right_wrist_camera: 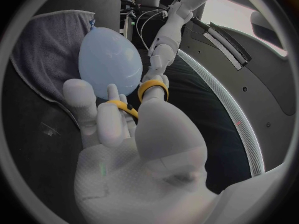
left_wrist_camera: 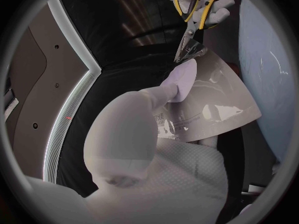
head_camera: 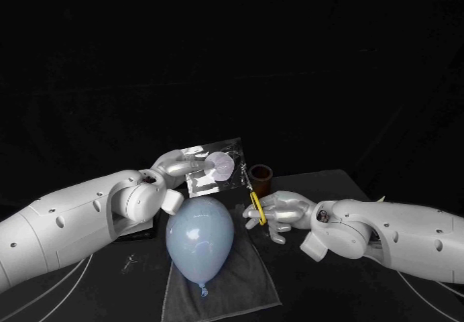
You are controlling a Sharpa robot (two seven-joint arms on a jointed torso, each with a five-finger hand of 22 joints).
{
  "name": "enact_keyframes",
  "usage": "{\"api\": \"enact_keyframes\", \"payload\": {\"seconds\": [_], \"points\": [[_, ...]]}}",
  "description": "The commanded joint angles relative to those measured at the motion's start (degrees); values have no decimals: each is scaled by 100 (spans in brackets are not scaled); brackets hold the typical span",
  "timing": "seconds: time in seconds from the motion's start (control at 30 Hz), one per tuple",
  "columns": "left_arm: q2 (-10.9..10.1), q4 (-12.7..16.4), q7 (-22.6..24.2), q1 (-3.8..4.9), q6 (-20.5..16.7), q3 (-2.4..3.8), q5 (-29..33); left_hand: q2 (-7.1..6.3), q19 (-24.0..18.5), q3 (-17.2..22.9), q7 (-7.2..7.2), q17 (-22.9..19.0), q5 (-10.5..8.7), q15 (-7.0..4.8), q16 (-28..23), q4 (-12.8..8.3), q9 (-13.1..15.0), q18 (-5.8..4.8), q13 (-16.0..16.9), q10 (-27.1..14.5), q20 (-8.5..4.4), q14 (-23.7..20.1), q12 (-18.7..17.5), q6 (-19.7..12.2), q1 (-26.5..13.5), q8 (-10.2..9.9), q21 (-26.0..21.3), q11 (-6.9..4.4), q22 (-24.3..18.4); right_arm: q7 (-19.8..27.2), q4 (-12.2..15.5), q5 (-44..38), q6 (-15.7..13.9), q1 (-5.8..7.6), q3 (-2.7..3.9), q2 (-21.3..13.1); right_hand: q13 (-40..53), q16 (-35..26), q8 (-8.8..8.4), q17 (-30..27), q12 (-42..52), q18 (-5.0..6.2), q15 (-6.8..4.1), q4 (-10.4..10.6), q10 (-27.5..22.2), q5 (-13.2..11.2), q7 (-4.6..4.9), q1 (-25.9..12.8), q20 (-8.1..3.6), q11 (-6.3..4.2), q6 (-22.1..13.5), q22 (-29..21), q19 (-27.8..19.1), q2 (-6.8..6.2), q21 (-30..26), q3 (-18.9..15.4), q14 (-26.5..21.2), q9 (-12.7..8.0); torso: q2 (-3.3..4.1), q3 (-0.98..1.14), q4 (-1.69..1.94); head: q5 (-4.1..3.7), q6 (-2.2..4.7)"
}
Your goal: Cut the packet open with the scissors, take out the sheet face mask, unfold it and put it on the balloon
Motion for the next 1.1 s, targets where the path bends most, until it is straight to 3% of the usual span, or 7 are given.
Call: {"api": "enact_keyframes", "payload": {"seconds": [0.03, 0.5, 0.87, 1.03, 1.1], "points": [[3, 11, 47, 2, 230, 3, -74, 57, 39, 11, 3, 7, 29, -38, -19, -6, 938, 75, 9, 36, 14, 20, -6, 29, -15, 32, 18, -14, 4, -98, 5, -181, 388, 32, 12, -26, 7, -30, 47, 17, 30, 46, 2, -43, 71, -21, 167, 15, -3, -10, 66, 11, -20, 60, 10, -149, -32, -13, 2, -1, 4, 1, 9], [-17, 18, 54, 2, 334, 3, -89, 66, 43, 11, 4, 12, 28, -39, -17, -8, 951, 75, 11, 42, 15, 25, -4, 27, -19, 34, 20, -15, 5, -87, -199, -135, 334, 127, 11, -9, 25, 13, 144, 102, 132, 28, -62, -100, 314, -21, 92, 7, -52, -87, 289, 81, 50, 140, 124, -151, 21, -76, 4, -1, 5, 11, -9], [-21, 25, 52, 2, 369, 3, -99, 69, 44, 10, 4, 14, 28, -39, -17, -8, 956, 75, 11, 44, 15, 27, -4, 27, -21, 35, 21, -15, 5, 27, -261, -91, 122, 139, 11, 28, 359, 61, 456, 312, 530, -33, -383, -293, 1384, -19, -303, 128, -328, -475, 1186, 320, 266, 451, 447, -147, 189, -39, 5, 0, 5, -2, -4], [-27, 25, 51, 2, 369, 3, -100, 71, 44, 10, 4, 16, 27, -39, -17, -9, 962, 75, 12, 45, 15, 28, -3, 25, -24, 36, 21, -15, 5, 91, -266, -86, 52, 140, 11, 34, 589, 52, 584, 368, 741, -59, -534, -371, 1798, -18, -492, 257, -464, -658, 1560, 412, 345, 666, 558, -144, 239, 57, 5, -4, 4, -15, -2], [-27, 24, 51, 2, 370, 3, -100, 71, 44, 10, 4, 16, 27, -39, -17, -9, 962, 75, 12, 45, 15, 28, -3, 25, -24, 36, 21, -15, 5, 117, -268, -86, 34, 141, 11, 38, 709, 69, 640, 444, 845, -77, -598, -404, 1955, -18, -580, 333, -522, -738, 1720, 480, 389, 810, 635, -142, 269, 110, 3, -5, 4, -19, 0]]}}
